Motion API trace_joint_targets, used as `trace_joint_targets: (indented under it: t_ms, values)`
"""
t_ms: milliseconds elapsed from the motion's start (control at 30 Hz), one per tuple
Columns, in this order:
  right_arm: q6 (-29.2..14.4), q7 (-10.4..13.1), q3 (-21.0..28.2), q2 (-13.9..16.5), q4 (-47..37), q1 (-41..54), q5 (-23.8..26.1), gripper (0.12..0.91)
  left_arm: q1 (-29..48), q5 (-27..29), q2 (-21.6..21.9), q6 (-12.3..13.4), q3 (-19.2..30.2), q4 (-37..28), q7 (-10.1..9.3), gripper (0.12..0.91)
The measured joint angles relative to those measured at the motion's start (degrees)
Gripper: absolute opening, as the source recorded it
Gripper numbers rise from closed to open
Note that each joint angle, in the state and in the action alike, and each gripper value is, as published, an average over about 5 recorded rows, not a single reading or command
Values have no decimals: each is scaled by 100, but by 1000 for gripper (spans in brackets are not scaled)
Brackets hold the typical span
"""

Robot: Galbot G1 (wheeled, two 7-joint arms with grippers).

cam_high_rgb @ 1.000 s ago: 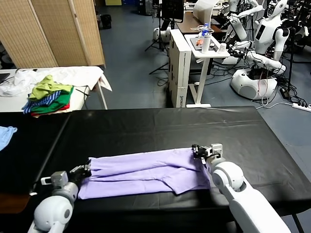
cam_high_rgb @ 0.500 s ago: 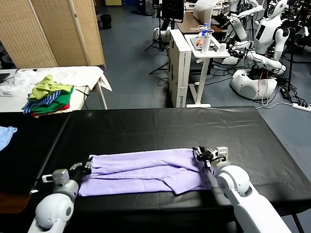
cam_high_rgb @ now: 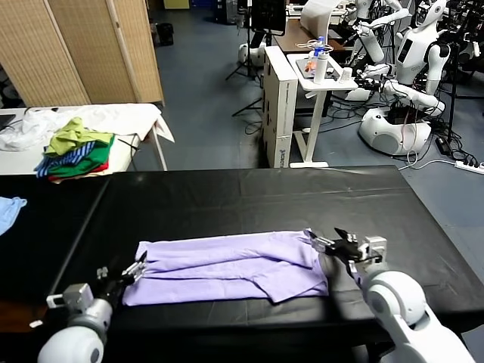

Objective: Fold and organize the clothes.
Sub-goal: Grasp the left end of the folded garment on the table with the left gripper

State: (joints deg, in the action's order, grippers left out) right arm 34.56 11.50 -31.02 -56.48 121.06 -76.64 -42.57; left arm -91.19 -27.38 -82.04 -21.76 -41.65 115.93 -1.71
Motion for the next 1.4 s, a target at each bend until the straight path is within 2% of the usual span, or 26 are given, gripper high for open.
trace_joint_targets:
  t_ms: [167,200,300,467,733,967,1133,1267,1400]
  values:
    - [-6,-5,1,-28,5,-2,40,907,24,-157,-40,11,-6,-74,8,302]
    - [-7,-5,1,-34,5,-1,47,907,31,-232,-43,6,-16,-89,2,257]
    - [-14,-5,2,-56,4,6,75,907,44,-459,-46,-23,-47,-116,-12,188]
    - [-37,-14,-18,-129,6,-46,137,907,45,-472,-21,-75,-79,-72,-36,179]
    - [-80,-39,-107,-227,44,-224,206,907,-10,460,310,91,-290,-7,51,179]
    - [-100,-40,-76,-307,43,-277,267,907,-156,622,1105,367,-838,-243,204,179]
    - [-108,-40,-24,-374,37,-296,319,907,-288,651,1756,547,-1366,-470,216,179]
    - [-108,-39,-32,-392,69,-333,333,907,-317,661,1972,517,-1574,-465,184,179]
    - [-109,-38,-107,-388,114,-401,333,907,-264,708,1891,365,-1487,-229,81,179]
